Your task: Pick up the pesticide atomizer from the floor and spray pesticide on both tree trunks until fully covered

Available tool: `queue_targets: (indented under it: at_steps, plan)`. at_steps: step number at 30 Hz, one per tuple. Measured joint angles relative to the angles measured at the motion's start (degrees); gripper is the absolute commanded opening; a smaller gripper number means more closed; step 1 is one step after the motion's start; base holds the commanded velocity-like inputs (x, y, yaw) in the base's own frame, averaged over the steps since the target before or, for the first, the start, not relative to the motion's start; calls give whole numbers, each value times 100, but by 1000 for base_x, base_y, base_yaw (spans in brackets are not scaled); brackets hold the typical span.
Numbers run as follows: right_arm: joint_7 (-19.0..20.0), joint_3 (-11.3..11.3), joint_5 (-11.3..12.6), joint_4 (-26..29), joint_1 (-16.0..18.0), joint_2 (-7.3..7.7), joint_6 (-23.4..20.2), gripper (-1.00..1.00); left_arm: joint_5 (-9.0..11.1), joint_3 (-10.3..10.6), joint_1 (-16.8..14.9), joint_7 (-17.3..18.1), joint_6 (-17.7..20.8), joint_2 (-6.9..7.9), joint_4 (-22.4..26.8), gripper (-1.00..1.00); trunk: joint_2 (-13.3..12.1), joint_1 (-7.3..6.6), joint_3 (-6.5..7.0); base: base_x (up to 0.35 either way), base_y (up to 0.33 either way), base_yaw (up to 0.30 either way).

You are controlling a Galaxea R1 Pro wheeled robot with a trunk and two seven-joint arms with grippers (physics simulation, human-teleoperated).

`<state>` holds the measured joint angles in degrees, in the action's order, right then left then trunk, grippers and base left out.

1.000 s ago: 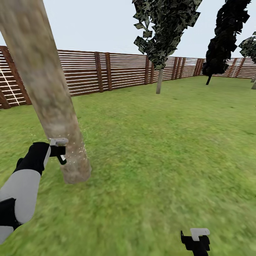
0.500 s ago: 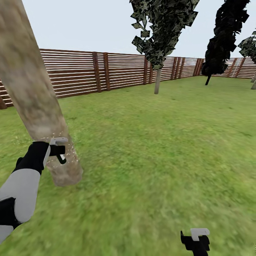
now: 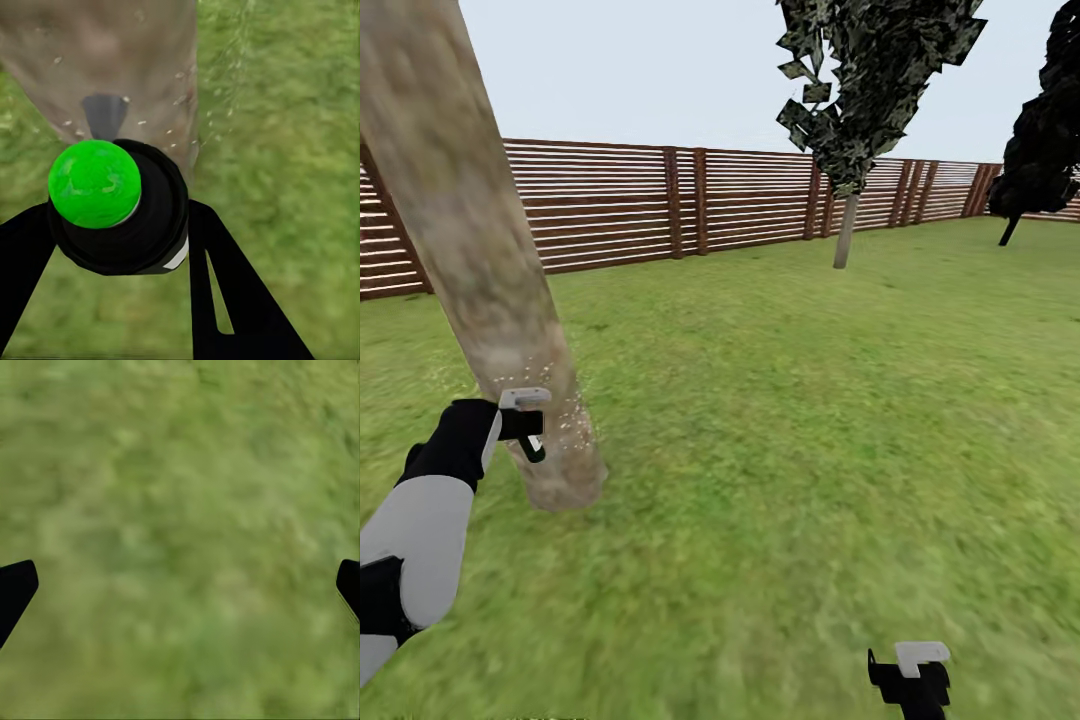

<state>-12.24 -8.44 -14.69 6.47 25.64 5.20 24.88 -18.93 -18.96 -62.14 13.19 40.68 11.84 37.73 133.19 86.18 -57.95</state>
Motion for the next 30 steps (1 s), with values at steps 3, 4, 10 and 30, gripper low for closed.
queue_targets:
  at_steps: [3,4,10,30]
  plan:
    - [2,0,0,0,0,0,0,100,3,12,20,-6,-5,-7,0,-100,0,0,0,65,-272,271]
    - [2,0,0,0,0,0,0,100,6,17,37,-7,-10,-18,0,-100,0,1,0,12,-272,205]
    - [-1,0,0,2,-1,2,0,100,7,-13,167,-109,-36,-67,-103,-100,0,1,0,11,-272,25]
    - [5,-1,0,1,-1,0,-1,100,8,-68,1421,-235,-136,76,-48,-100,0,1,-1,106,-96,71]
